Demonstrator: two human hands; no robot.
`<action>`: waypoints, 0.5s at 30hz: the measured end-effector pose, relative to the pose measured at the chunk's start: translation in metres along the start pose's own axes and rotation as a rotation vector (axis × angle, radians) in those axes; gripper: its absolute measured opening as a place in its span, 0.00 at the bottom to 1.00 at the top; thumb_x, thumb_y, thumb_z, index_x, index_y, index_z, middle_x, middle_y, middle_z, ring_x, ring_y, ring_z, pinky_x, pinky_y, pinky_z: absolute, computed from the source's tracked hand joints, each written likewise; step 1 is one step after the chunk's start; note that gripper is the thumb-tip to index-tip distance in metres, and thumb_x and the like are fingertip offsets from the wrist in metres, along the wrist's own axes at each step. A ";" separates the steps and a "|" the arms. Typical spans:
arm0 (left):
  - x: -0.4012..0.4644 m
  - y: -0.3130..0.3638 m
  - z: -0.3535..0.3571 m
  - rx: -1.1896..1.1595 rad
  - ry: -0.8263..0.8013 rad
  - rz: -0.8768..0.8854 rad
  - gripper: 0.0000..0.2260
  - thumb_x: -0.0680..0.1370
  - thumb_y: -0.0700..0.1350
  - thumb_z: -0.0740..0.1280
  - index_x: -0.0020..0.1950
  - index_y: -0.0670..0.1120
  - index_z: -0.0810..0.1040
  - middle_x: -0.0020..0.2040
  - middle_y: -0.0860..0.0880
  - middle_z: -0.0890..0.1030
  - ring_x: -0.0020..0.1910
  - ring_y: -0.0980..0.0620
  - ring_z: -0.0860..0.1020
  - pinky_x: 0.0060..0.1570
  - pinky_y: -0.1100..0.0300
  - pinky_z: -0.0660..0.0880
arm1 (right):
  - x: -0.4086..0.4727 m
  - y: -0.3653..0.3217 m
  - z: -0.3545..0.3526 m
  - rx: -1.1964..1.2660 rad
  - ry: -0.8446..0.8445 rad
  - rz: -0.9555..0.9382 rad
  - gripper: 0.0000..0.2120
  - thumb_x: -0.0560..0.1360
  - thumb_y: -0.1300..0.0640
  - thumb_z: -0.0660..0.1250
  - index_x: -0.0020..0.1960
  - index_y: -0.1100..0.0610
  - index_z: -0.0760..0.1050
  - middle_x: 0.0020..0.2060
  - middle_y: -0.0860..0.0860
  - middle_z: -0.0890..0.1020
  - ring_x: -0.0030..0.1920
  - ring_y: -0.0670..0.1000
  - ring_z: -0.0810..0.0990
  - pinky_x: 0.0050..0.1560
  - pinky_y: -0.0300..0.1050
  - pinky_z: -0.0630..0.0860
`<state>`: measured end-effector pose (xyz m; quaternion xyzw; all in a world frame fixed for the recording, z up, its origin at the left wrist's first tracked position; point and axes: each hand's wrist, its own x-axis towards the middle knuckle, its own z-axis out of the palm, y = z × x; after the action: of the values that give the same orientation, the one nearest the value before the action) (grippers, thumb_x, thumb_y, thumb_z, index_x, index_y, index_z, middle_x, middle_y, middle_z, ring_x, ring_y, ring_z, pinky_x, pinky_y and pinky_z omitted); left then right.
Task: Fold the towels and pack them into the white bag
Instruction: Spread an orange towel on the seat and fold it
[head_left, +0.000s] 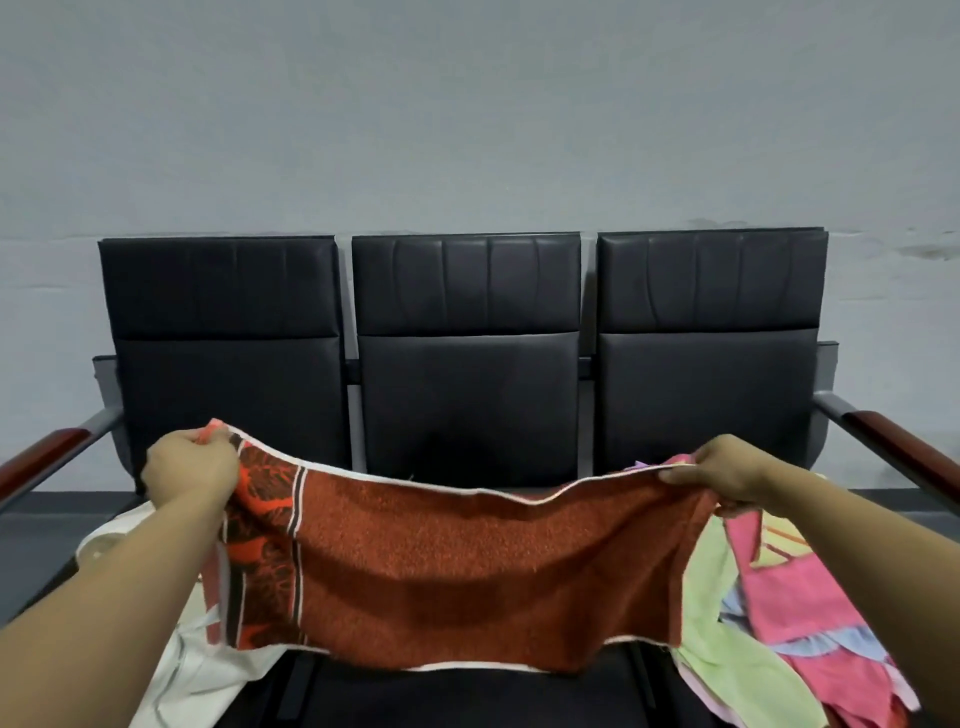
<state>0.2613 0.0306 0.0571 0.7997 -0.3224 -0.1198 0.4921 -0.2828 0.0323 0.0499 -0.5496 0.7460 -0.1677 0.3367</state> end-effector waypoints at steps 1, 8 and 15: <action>-0.004 0.003 0.006 -0.006 -0.030 0.007 0.16 0.82 0.50 0.66 0.61 0.40 0.84 0.59 0.36 0.82 0.60 0.32 0.78 0.64 0.41 0.75 | -0.003 -0.009 0.002 0.016 -0.046 -0.008 0.21 0.71 0.45 0.78 0.36 0.63 0.79 0.25 0.56 0.68 0.21 0.51 0.65 0.23 0.37 0.64; -0.025 0.020 0.031 -0.094 -0.104 0.029 0.18 0.83 0.49 0.60 0.47 0.36 0.82 0.46 0.37 0.81 0.50 0.33 0.78 0.52 0.47 0.73 | -0.025 -0.051 0.006 0.323 -0.458 -0.003 0.27 0.72 0.39 0.74 0.44 0.66 0.78 0.35 0.60 0.77 0.33 0.54 0.77 0.36 0.42 0.78; -0.031 0.025 0.039 -0.143 -0.279 -0.014 0.18 0.81 0.48 0.62 0.39 0.37 0.80 0.36 0.40 0.80 0.39 0.39 0.79 0.43 0.50 0.74 | -0.010 -0.051 0.016 0.673 -0.247 -0.074 0.17 0.73 0.46 0.75 0.44 0.61 0.82 0.32 0.54 0.77 0.36 0.51 0.80 0.47 0.48 0.78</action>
<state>0.2080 0.0153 0.0557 0.7405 -0.3729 -0.2556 0.4973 -0.2341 0.0257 0.0736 -0.4507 0.5820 -0.3484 0.5803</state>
